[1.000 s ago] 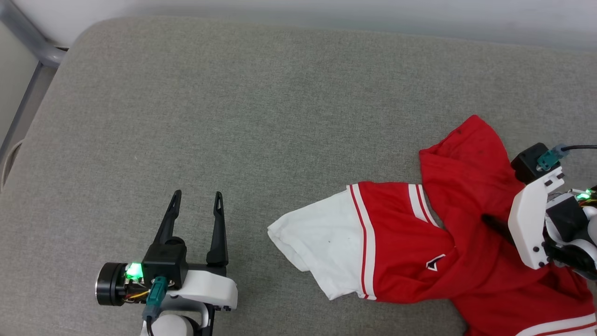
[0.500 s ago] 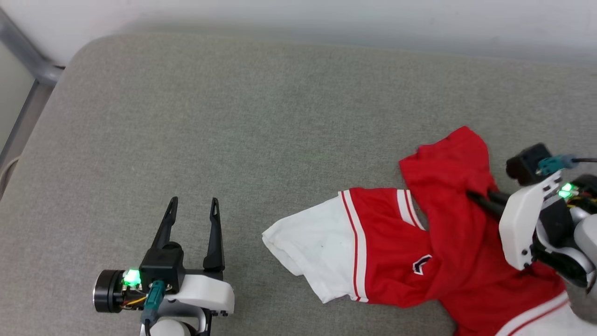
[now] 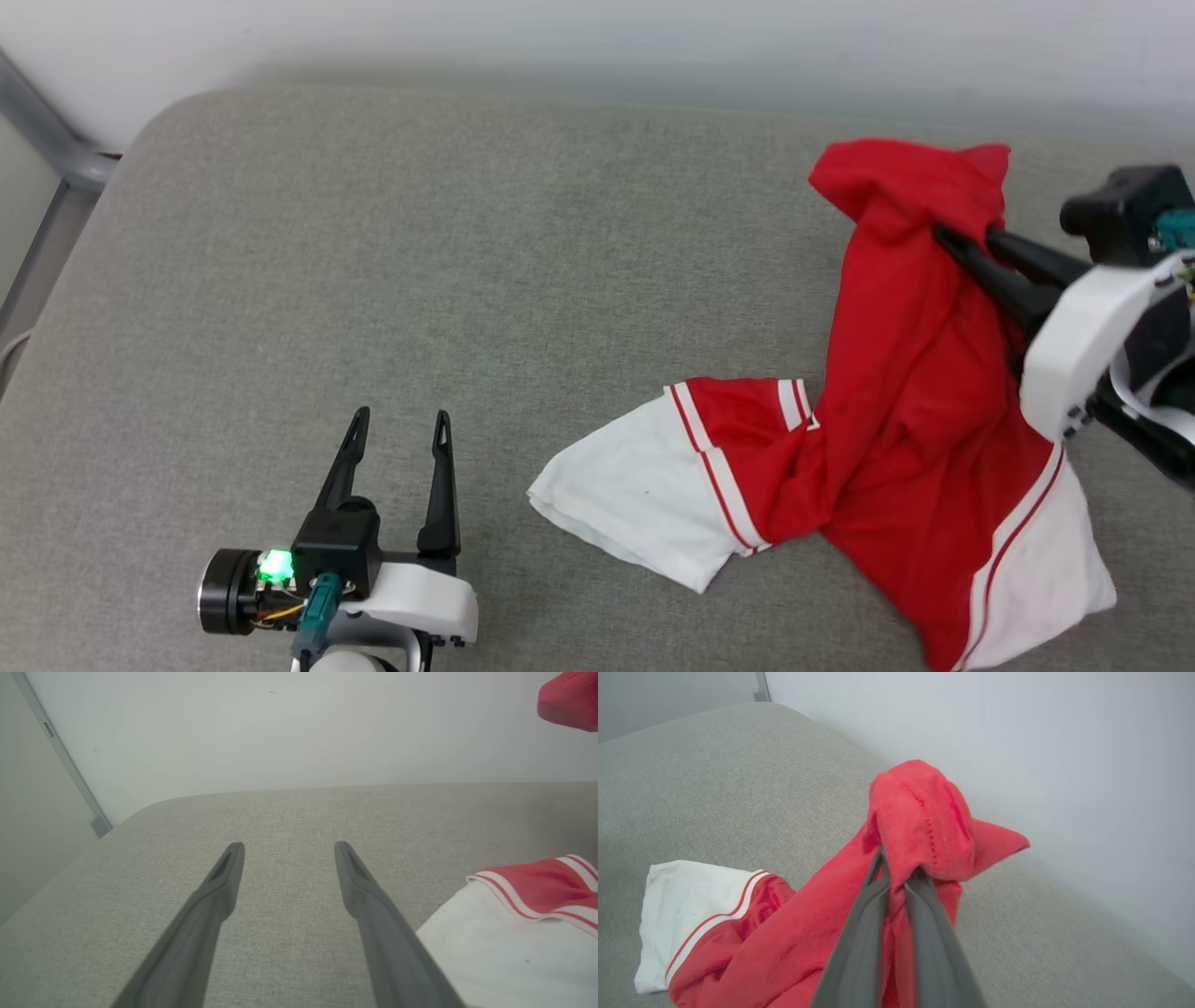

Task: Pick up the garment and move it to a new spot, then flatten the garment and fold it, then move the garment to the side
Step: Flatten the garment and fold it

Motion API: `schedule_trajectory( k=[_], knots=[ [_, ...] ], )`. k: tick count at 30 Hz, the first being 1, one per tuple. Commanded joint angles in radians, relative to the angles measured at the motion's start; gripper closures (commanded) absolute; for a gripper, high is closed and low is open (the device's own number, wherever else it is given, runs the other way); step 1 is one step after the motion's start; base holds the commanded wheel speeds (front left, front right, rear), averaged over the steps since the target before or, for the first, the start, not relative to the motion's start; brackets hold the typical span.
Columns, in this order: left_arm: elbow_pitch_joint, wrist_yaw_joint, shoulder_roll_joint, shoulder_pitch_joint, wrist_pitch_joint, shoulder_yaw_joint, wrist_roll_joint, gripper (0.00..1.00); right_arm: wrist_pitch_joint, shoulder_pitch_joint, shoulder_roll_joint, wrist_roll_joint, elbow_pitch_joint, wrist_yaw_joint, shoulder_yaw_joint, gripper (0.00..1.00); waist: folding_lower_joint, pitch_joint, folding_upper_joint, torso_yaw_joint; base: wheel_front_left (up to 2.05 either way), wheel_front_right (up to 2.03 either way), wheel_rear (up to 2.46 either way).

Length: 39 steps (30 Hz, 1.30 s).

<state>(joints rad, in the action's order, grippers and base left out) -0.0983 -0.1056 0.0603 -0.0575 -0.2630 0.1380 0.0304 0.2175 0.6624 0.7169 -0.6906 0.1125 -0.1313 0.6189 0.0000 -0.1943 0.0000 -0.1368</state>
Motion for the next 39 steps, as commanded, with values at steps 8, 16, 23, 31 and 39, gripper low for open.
schedule_trajectory(
  k=[8,16,23,31,39],
  knots=[
    [0.0,-0.001,-0.006,-0.041,-0.003,0.019,0.01,0.0,0.051,0.196,-0.137,0.096,0.12,0.001,0.013,1.0,0.0,-0.068,0.0,-0.054,0.0,0.0,0.0],
    [-0.006,-0.004,-0.009,-0.083,-0.003,0.045,0.02,0.0,0.085,0.326,-0.292,0.061,0.405,0.001,0.164,1.0,0.0,-0.114,0.0,-0.089,0.0,0.0,0.0],
    [-0.012,-0.011,-0.01,-0.103,-0.003,0.059,0.03,0.0,0.125,0.299,-0.352,-0.021,0.588,0.001,0.341,1.0,0.0,-0.133,0.0,-0.102,0.0,0.0,0.0],
    [-0.023,-0.019,-0.01,-0.092,-0.003,0.046,0.029,0.0,0.008,0.319,-0.336,-0.095,0.646,0.001,0.435,0.0,0.0,-0.109,0.0,-0.082,0.0,0.0,0.0],
    [-0.019,-0.015,-0.006,-0.05,-0.003,0.021,0.013,0.0,-0.222,0.286,-0.274,-0.112,0.578,0.001,0.416,0.0,0.0,-0.036,0.0,-0.04,0.0,0.0,0.0]
  ],
)
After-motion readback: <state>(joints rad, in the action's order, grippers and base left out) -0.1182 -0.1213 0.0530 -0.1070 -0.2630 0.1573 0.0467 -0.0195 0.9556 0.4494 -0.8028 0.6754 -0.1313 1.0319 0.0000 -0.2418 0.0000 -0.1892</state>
